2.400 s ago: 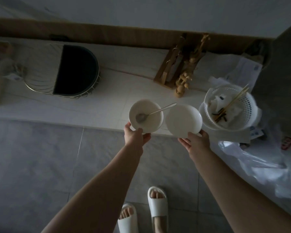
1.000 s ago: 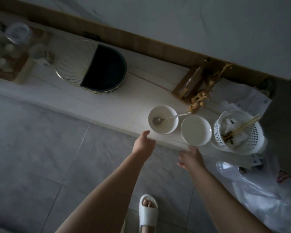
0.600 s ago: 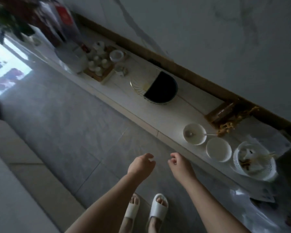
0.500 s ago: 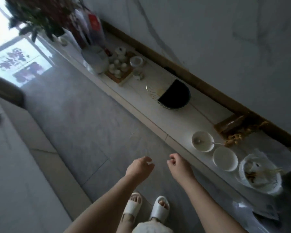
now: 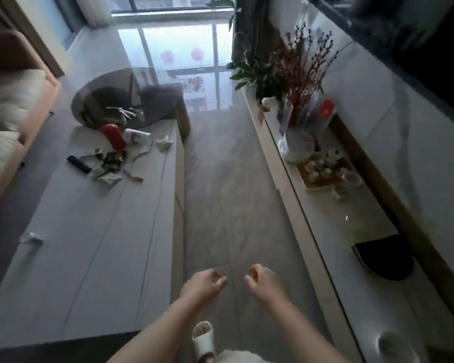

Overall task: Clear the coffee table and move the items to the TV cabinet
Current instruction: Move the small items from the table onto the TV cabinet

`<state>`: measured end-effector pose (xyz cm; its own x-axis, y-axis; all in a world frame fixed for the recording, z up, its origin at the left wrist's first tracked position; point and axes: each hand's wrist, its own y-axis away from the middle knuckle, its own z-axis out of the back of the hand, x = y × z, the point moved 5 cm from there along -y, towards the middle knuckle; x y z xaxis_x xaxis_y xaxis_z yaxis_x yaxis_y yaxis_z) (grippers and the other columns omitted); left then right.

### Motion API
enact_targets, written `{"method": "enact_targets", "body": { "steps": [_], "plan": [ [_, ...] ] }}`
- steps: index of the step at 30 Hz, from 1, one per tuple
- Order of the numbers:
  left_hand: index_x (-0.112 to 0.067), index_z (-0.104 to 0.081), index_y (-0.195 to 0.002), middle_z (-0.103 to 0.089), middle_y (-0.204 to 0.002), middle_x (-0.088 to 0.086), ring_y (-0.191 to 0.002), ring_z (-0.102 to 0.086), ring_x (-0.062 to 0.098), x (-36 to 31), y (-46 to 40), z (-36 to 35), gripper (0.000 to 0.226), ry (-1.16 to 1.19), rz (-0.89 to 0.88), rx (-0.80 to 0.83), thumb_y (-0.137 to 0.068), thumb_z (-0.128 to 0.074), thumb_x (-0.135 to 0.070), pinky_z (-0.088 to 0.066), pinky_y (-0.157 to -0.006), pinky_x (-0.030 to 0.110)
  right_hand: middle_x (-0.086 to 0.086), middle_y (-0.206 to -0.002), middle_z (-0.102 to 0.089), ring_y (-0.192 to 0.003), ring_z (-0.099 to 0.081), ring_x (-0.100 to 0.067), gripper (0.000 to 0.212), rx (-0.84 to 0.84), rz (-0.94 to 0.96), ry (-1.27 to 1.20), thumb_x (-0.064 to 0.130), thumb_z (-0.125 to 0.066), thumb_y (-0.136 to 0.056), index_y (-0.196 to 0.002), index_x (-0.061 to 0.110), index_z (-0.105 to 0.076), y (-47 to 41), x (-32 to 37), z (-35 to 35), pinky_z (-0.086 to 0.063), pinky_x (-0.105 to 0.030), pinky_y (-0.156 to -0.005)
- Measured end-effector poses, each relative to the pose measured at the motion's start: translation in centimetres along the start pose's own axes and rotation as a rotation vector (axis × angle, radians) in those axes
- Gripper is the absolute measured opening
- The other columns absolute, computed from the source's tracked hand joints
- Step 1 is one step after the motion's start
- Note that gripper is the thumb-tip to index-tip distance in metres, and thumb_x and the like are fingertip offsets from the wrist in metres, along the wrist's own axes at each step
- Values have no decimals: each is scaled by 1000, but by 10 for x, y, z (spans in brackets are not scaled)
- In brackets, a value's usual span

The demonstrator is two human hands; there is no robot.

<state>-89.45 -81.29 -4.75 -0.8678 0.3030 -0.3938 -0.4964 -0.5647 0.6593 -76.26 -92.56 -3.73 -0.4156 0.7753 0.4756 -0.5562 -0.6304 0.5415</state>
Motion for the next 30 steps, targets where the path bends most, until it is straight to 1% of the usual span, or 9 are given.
{"method": "enact_targets", "body": {
  "steps": [2, 4, 9, 13, 16, 19, 25, 28, 30],
  "plan": [
    [-19, -63, -111, -65, -119, 3, -111, -59, 20, 29, 0, 23, 41, 72, 50, -29, -88, -51, -50, -48, -91, 29, -9, -124, -59, -116, -54, -19, 32, 38, 59, 76, 31, -50, -93, -117, 12, -56, -10, 40, -8, -41, -27, -93],
    [-13, -61, -115, -64, -122, 8, -113, -58, 22, 55, 0, 45, 41, 146, 89, -59, -91, -51, -44, -47, -92, 28, -8, -125, -59, -116, -54, -19, 32, 63, 110, 129, 33, -49, -92, -117, 14, -55, -20, 79, -15, -42, -28, -95],
    [-19, -57, -121, -60, -126, 7, -114, -57, 23, 120, 13, 95, 43, 266, 196, -146, -92, -45, -49, -47, -97, 35, -7, -126, -58, -117, -54, -20, 34, 118, 245, 231, 34, -48, -92, -119, 14, -55, -42, 175, -38, -42, -29, -94],
    [-20, -57, -123, -61, -127, 7, -114, -57, 24, 164, 22, 132, 46, 364, 287, -253, -92, -43, -51, -47, -97, 35, -11, -126, -57, -118, -52, -24, 33, 181, 363, 346, 34, -47, -91, -117, 13, -53, -53, 244, -62, -42, -29, -93],
    [-18, -57, -123, -62, -125, 6, -113, -58, 23, 188, 23, 154, 48, 466, 349, -332, -91, -45, -51, -48, -95, 34, -9, -127, -56, -118, -52, -23, 37, 215, 462, 422, 36, -46, -91, -122, 17, -52, -64, 290, -76, -41, -28, -93],
    [-17, -60, -120, -65, -122, 4, -111, -60, 22, 203, 14, 176, 46, 603, 397, -415, -91, -47, -50, -49, -93, 32, -6, -130, -55, -120, -52, -21, 41, 238, 551, 450, 37, -47, -92, -128, 18, -49, -83, 327, -85, -42, -28, -96],
    [-21, -63, -113, -66, -116, 1, -104, -61, 20, 212, -33, 215, 41, 762, 503, -515, -89, -49, -51, -47, -84, 26, -5, -130, -56, -118, -53, -21, 41, 328, 682, 520, 37, -47, -94, -130, 17, -48, -146, 376, -92, -43, -27, -94],
    [-23, -64, -110, -67, -114, -1, -102, -61, 19, 207, -64, 226, 39, 820, 595, -524, -88, -49, -52, -45, -80, 24, -5, -130, -56, -117, -54, -20, 42, 405, 706, 553, 37, -46, -95, -131, 17, -47, -189, 390, -88, -44, -26, -93],
    [-24, -64, -108, -68, -114, -1, -101, -62, 18, 199, -89, 229, 38, 855, 644, -499, -88, -49, -53, -45, -78, 24, -4, -130, -57, -117, -54, -20, 42, 457, 701, 583, 37, -46, -95, -131, 17, -47, -220, 394, -85, -44, -26, -93]
  ]
}}
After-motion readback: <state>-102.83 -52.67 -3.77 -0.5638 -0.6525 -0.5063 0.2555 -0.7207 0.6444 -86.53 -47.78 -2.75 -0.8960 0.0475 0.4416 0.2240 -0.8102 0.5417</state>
